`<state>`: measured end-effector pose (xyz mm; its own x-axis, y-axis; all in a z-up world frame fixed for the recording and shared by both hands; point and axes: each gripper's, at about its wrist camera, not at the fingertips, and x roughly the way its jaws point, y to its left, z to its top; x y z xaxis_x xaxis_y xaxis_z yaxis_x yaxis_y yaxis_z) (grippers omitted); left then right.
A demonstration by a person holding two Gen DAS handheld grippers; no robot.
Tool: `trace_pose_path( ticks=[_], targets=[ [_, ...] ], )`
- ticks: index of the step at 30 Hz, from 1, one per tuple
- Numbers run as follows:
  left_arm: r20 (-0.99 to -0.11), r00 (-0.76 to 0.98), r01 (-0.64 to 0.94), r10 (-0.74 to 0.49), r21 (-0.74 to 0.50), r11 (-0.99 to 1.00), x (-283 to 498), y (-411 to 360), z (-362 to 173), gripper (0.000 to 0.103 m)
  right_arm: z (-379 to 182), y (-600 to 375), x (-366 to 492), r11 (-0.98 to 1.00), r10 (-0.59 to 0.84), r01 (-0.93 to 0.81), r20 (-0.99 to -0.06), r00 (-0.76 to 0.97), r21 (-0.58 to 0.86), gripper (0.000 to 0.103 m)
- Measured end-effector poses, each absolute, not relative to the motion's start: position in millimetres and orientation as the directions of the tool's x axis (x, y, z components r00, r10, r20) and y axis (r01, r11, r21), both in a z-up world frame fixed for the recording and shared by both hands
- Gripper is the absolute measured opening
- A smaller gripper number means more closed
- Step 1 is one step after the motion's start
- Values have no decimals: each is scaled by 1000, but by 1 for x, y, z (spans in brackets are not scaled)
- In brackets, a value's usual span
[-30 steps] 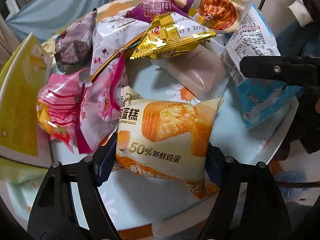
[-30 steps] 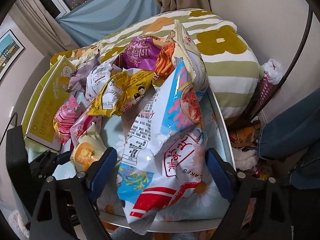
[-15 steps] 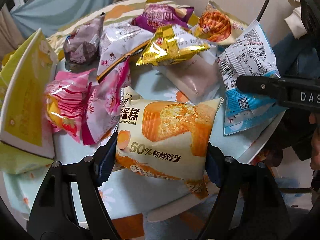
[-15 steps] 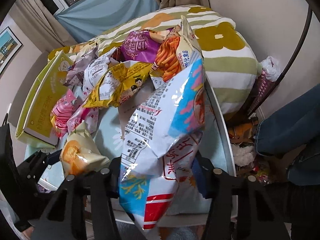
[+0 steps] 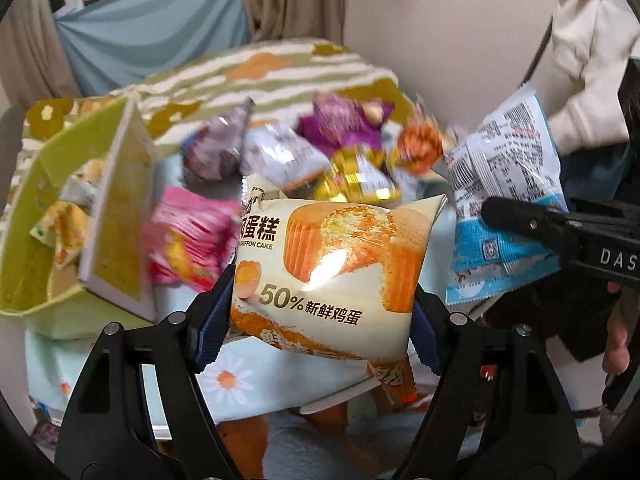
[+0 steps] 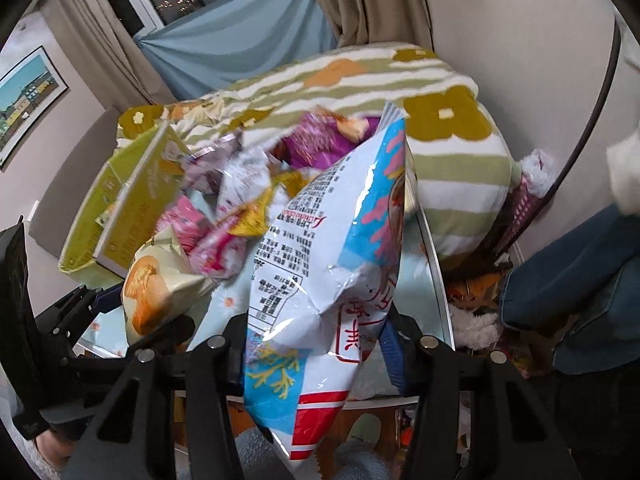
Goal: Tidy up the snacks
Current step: 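Carry both packs over the yellow box and release them inside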
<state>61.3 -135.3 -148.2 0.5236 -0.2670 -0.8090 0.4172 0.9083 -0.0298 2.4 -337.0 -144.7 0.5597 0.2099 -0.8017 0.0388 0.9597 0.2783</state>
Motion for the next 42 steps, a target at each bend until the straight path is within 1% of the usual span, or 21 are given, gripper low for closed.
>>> trace_pose_path(
  ticks=[3,6,10,15,18,24,29,33,35,37,38,42],
  targets=[
    [-774,569,389,-276,-42,920,66,-114,-122,76,-122,-327,2,961,217,9,-777,590,275,47],
    [-749,611,359,-257,-28,933,75,-88,-100,76,-97,-308,11,959,237,-27,-745,624,282,47],
    [-722,659,298,-211,-6,955,94,-42,-78,76,-74,-270,30,948,290,-95,-706,646,302,47],
    [-718,683,213,-137,16,977,123,25,-66,76,-59,-216,63,929,360,-180,-670,649,324,47],
    [-727,680,169,-95,30,985,140,62,-68,76,-59,-178,89,911,406,-221,-658,634,349,47],
    [-774,633,94,-31,37,995,177,129,-97,76,-75,-109,134,895,446,-265,-685,576,359,47],
    [-818,576,111,-15,60,992,203,154,-132,76,-92,-68,157,900,435,-269,-721,539,342,47],
    [-845,534,131,-19,60,990,211,158,-153,76,-106,-47,170,908,418,-250,-749,515,335,47],
    [-858,513,125,-17,55,991,212,159,-162,80,-109,-41,173,911,411,-244,-758,506,331,47],
    [-864,503,119,-22,44,992,211,161,-168,91,-114,-35,177,916,400,-250,-771,495,315,47],
    [-863,505,120,-24,43,992,209,161,-169,103,-114,-34,177,917,395,-253,-775,492,307,47],
    [-851,524,116,-16,53,992,196,159,-163,103,-119,-28,184,923,377,-271,-793,479,275,47]
  ],
)
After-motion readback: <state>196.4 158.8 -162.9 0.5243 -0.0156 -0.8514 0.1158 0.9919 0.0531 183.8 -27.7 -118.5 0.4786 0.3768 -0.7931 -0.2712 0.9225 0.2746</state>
